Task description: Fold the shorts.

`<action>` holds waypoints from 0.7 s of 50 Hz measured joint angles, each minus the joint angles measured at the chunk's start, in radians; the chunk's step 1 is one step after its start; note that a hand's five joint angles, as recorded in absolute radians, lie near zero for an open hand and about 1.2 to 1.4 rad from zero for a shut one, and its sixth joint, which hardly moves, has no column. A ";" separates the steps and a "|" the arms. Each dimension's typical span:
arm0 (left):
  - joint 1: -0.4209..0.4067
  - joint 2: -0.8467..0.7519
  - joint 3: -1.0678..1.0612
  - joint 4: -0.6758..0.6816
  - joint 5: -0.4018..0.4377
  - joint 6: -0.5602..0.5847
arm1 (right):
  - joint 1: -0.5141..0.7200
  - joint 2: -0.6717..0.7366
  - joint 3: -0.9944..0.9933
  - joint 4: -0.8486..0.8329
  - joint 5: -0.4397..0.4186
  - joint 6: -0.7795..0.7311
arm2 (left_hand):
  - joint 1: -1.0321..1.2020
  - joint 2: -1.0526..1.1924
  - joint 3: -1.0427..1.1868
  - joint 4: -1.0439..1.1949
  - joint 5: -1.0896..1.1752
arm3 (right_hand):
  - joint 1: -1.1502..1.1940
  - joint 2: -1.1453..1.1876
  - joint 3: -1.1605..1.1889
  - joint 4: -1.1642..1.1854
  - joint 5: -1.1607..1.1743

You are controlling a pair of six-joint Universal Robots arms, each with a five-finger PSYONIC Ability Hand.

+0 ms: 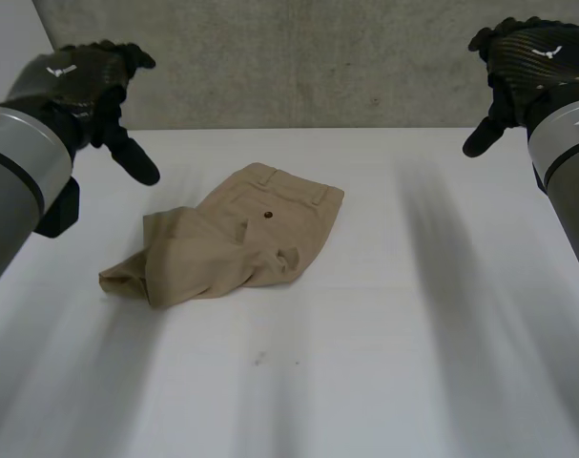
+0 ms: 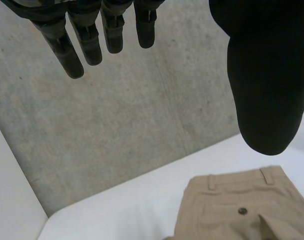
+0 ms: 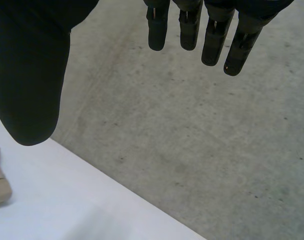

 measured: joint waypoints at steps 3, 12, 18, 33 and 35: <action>-0.003 -0.020 -0.015 0.011 0.003 0.014 | 0.000 0.007 -0.001 0.006 -0.038 -0.018 | 0.000 0.000 0.000 0.000 0.000 | 0.000 0.000 0.000 0.000 0.000; -0.053 -0.184 -0.055 0.134 0.005 0.072 | 0.001 0.065 -0.008 0.091 -0.218 -0.145 | 0.127 0.107 0.094 0.112 0.095 | 0.000 0.000 0.000 0.000 0.000; -0.102 -0.375 -0.028 0.238 0.000 0.173 | 0.001 0.108 -0.027 0.142 -0.247 -0.189 | 0.127 0.112 0.098 0.115 0.100 | 0.000 0.000 0.000 0.000 0.000; -0.128 -0.642 0.123 0.309 -0.063 0.477 | -0.007 0.217 -0.057 0.148 -0.244 -0.193 | 0.949 0.985 0.967 0.990 0.925 | 0.000 0.000 0.000 0.000 0.000; -0.132 -0.606 0.120 0.310 -0.084 0.480 | -0.008 0.236 -0.065 0.147 -0.245 -0.192 | 0.949 0.986 0.968 0.995 0.925 | 0.000 0.000 0.000 0.000 0.000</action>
